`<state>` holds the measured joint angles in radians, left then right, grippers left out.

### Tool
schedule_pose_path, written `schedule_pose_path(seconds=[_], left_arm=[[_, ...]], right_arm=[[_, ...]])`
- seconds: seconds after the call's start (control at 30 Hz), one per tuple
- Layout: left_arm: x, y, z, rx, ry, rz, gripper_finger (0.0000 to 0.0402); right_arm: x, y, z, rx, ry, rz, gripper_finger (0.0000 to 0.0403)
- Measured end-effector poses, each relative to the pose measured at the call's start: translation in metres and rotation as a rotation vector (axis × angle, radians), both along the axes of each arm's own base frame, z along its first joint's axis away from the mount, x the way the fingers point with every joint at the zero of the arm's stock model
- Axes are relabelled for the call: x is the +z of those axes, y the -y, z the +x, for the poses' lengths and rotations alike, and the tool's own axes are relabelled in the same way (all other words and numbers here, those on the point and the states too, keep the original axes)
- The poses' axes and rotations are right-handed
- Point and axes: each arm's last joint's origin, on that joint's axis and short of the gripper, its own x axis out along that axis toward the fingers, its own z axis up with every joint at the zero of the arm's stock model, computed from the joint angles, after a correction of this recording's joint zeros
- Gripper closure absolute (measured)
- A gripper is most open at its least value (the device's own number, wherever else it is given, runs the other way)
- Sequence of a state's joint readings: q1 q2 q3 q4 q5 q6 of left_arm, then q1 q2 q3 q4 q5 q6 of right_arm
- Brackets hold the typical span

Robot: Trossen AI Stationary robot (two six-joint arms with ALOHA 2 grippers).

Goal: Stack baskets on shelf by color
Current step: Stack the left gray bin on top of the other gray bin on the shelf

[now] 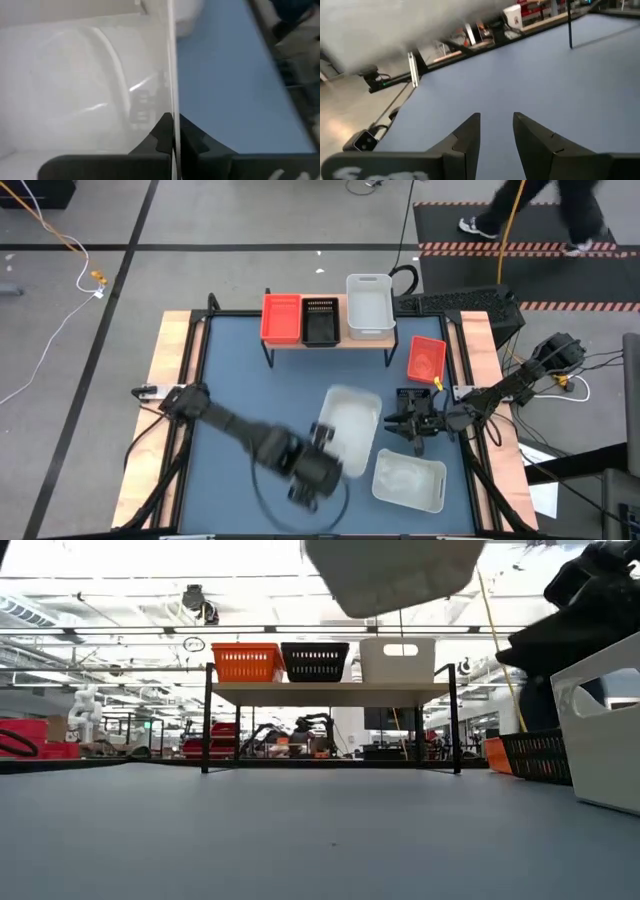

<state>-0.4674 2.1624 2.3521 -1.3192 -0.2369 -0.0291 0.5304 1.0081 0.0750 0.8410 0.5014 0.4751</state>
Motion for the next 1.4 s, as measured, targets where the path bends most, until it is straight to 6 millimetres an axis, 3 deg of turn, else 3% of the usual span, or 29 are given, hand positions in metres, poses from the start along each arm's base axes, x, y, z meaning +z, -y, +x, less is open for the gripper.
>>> schedule_pose_path(seconds=[0.3,0.5,0.7,0.9,1.0,1.17,1.4], left_arm=[[0.063,-0.114,0.011,0.04,0.267,0.046,0.0397],[0.091,-0.17,0.01,0.047,0.423,0.152,0.0398],[0.099,-0.24,0.018,0.104,0.527,0.252,0.0398],[0.085,-0.304,0.034,0.205,0.623,0.124,0.0399],[0.065,-0.323,0.042,0.259,0.571,0.072,0.0399],[0.037,-0.328,0.05,0.28,0.436,0.048,0.0398],[0.03,-0.329,0.053,0.293,0.413,0.046,0.0397]], right_arm=[[-0.009,0.0,-0.002,-0.003,-0.082,0.018,0.0294],[-0.008,0.0,-0.002,-0.003,-0.075,-0.003,0.0294],[-0.008,0.001,-0.001,-0.018,-0.071,-0.039,0.0294],[-0.008,0.002,-0.001,-0.025,-0.077,-0.07,0.0294],[-0.009,0.003,-0.001,-0.023,-0.088,-0.084,0.0294],[-0.013,0.003,-0.002,-0.025,-0.122,-0.108,0.0294],[-0.012,0.006,-0.001,-0.044,-0.117,-0.105,0.0294]])
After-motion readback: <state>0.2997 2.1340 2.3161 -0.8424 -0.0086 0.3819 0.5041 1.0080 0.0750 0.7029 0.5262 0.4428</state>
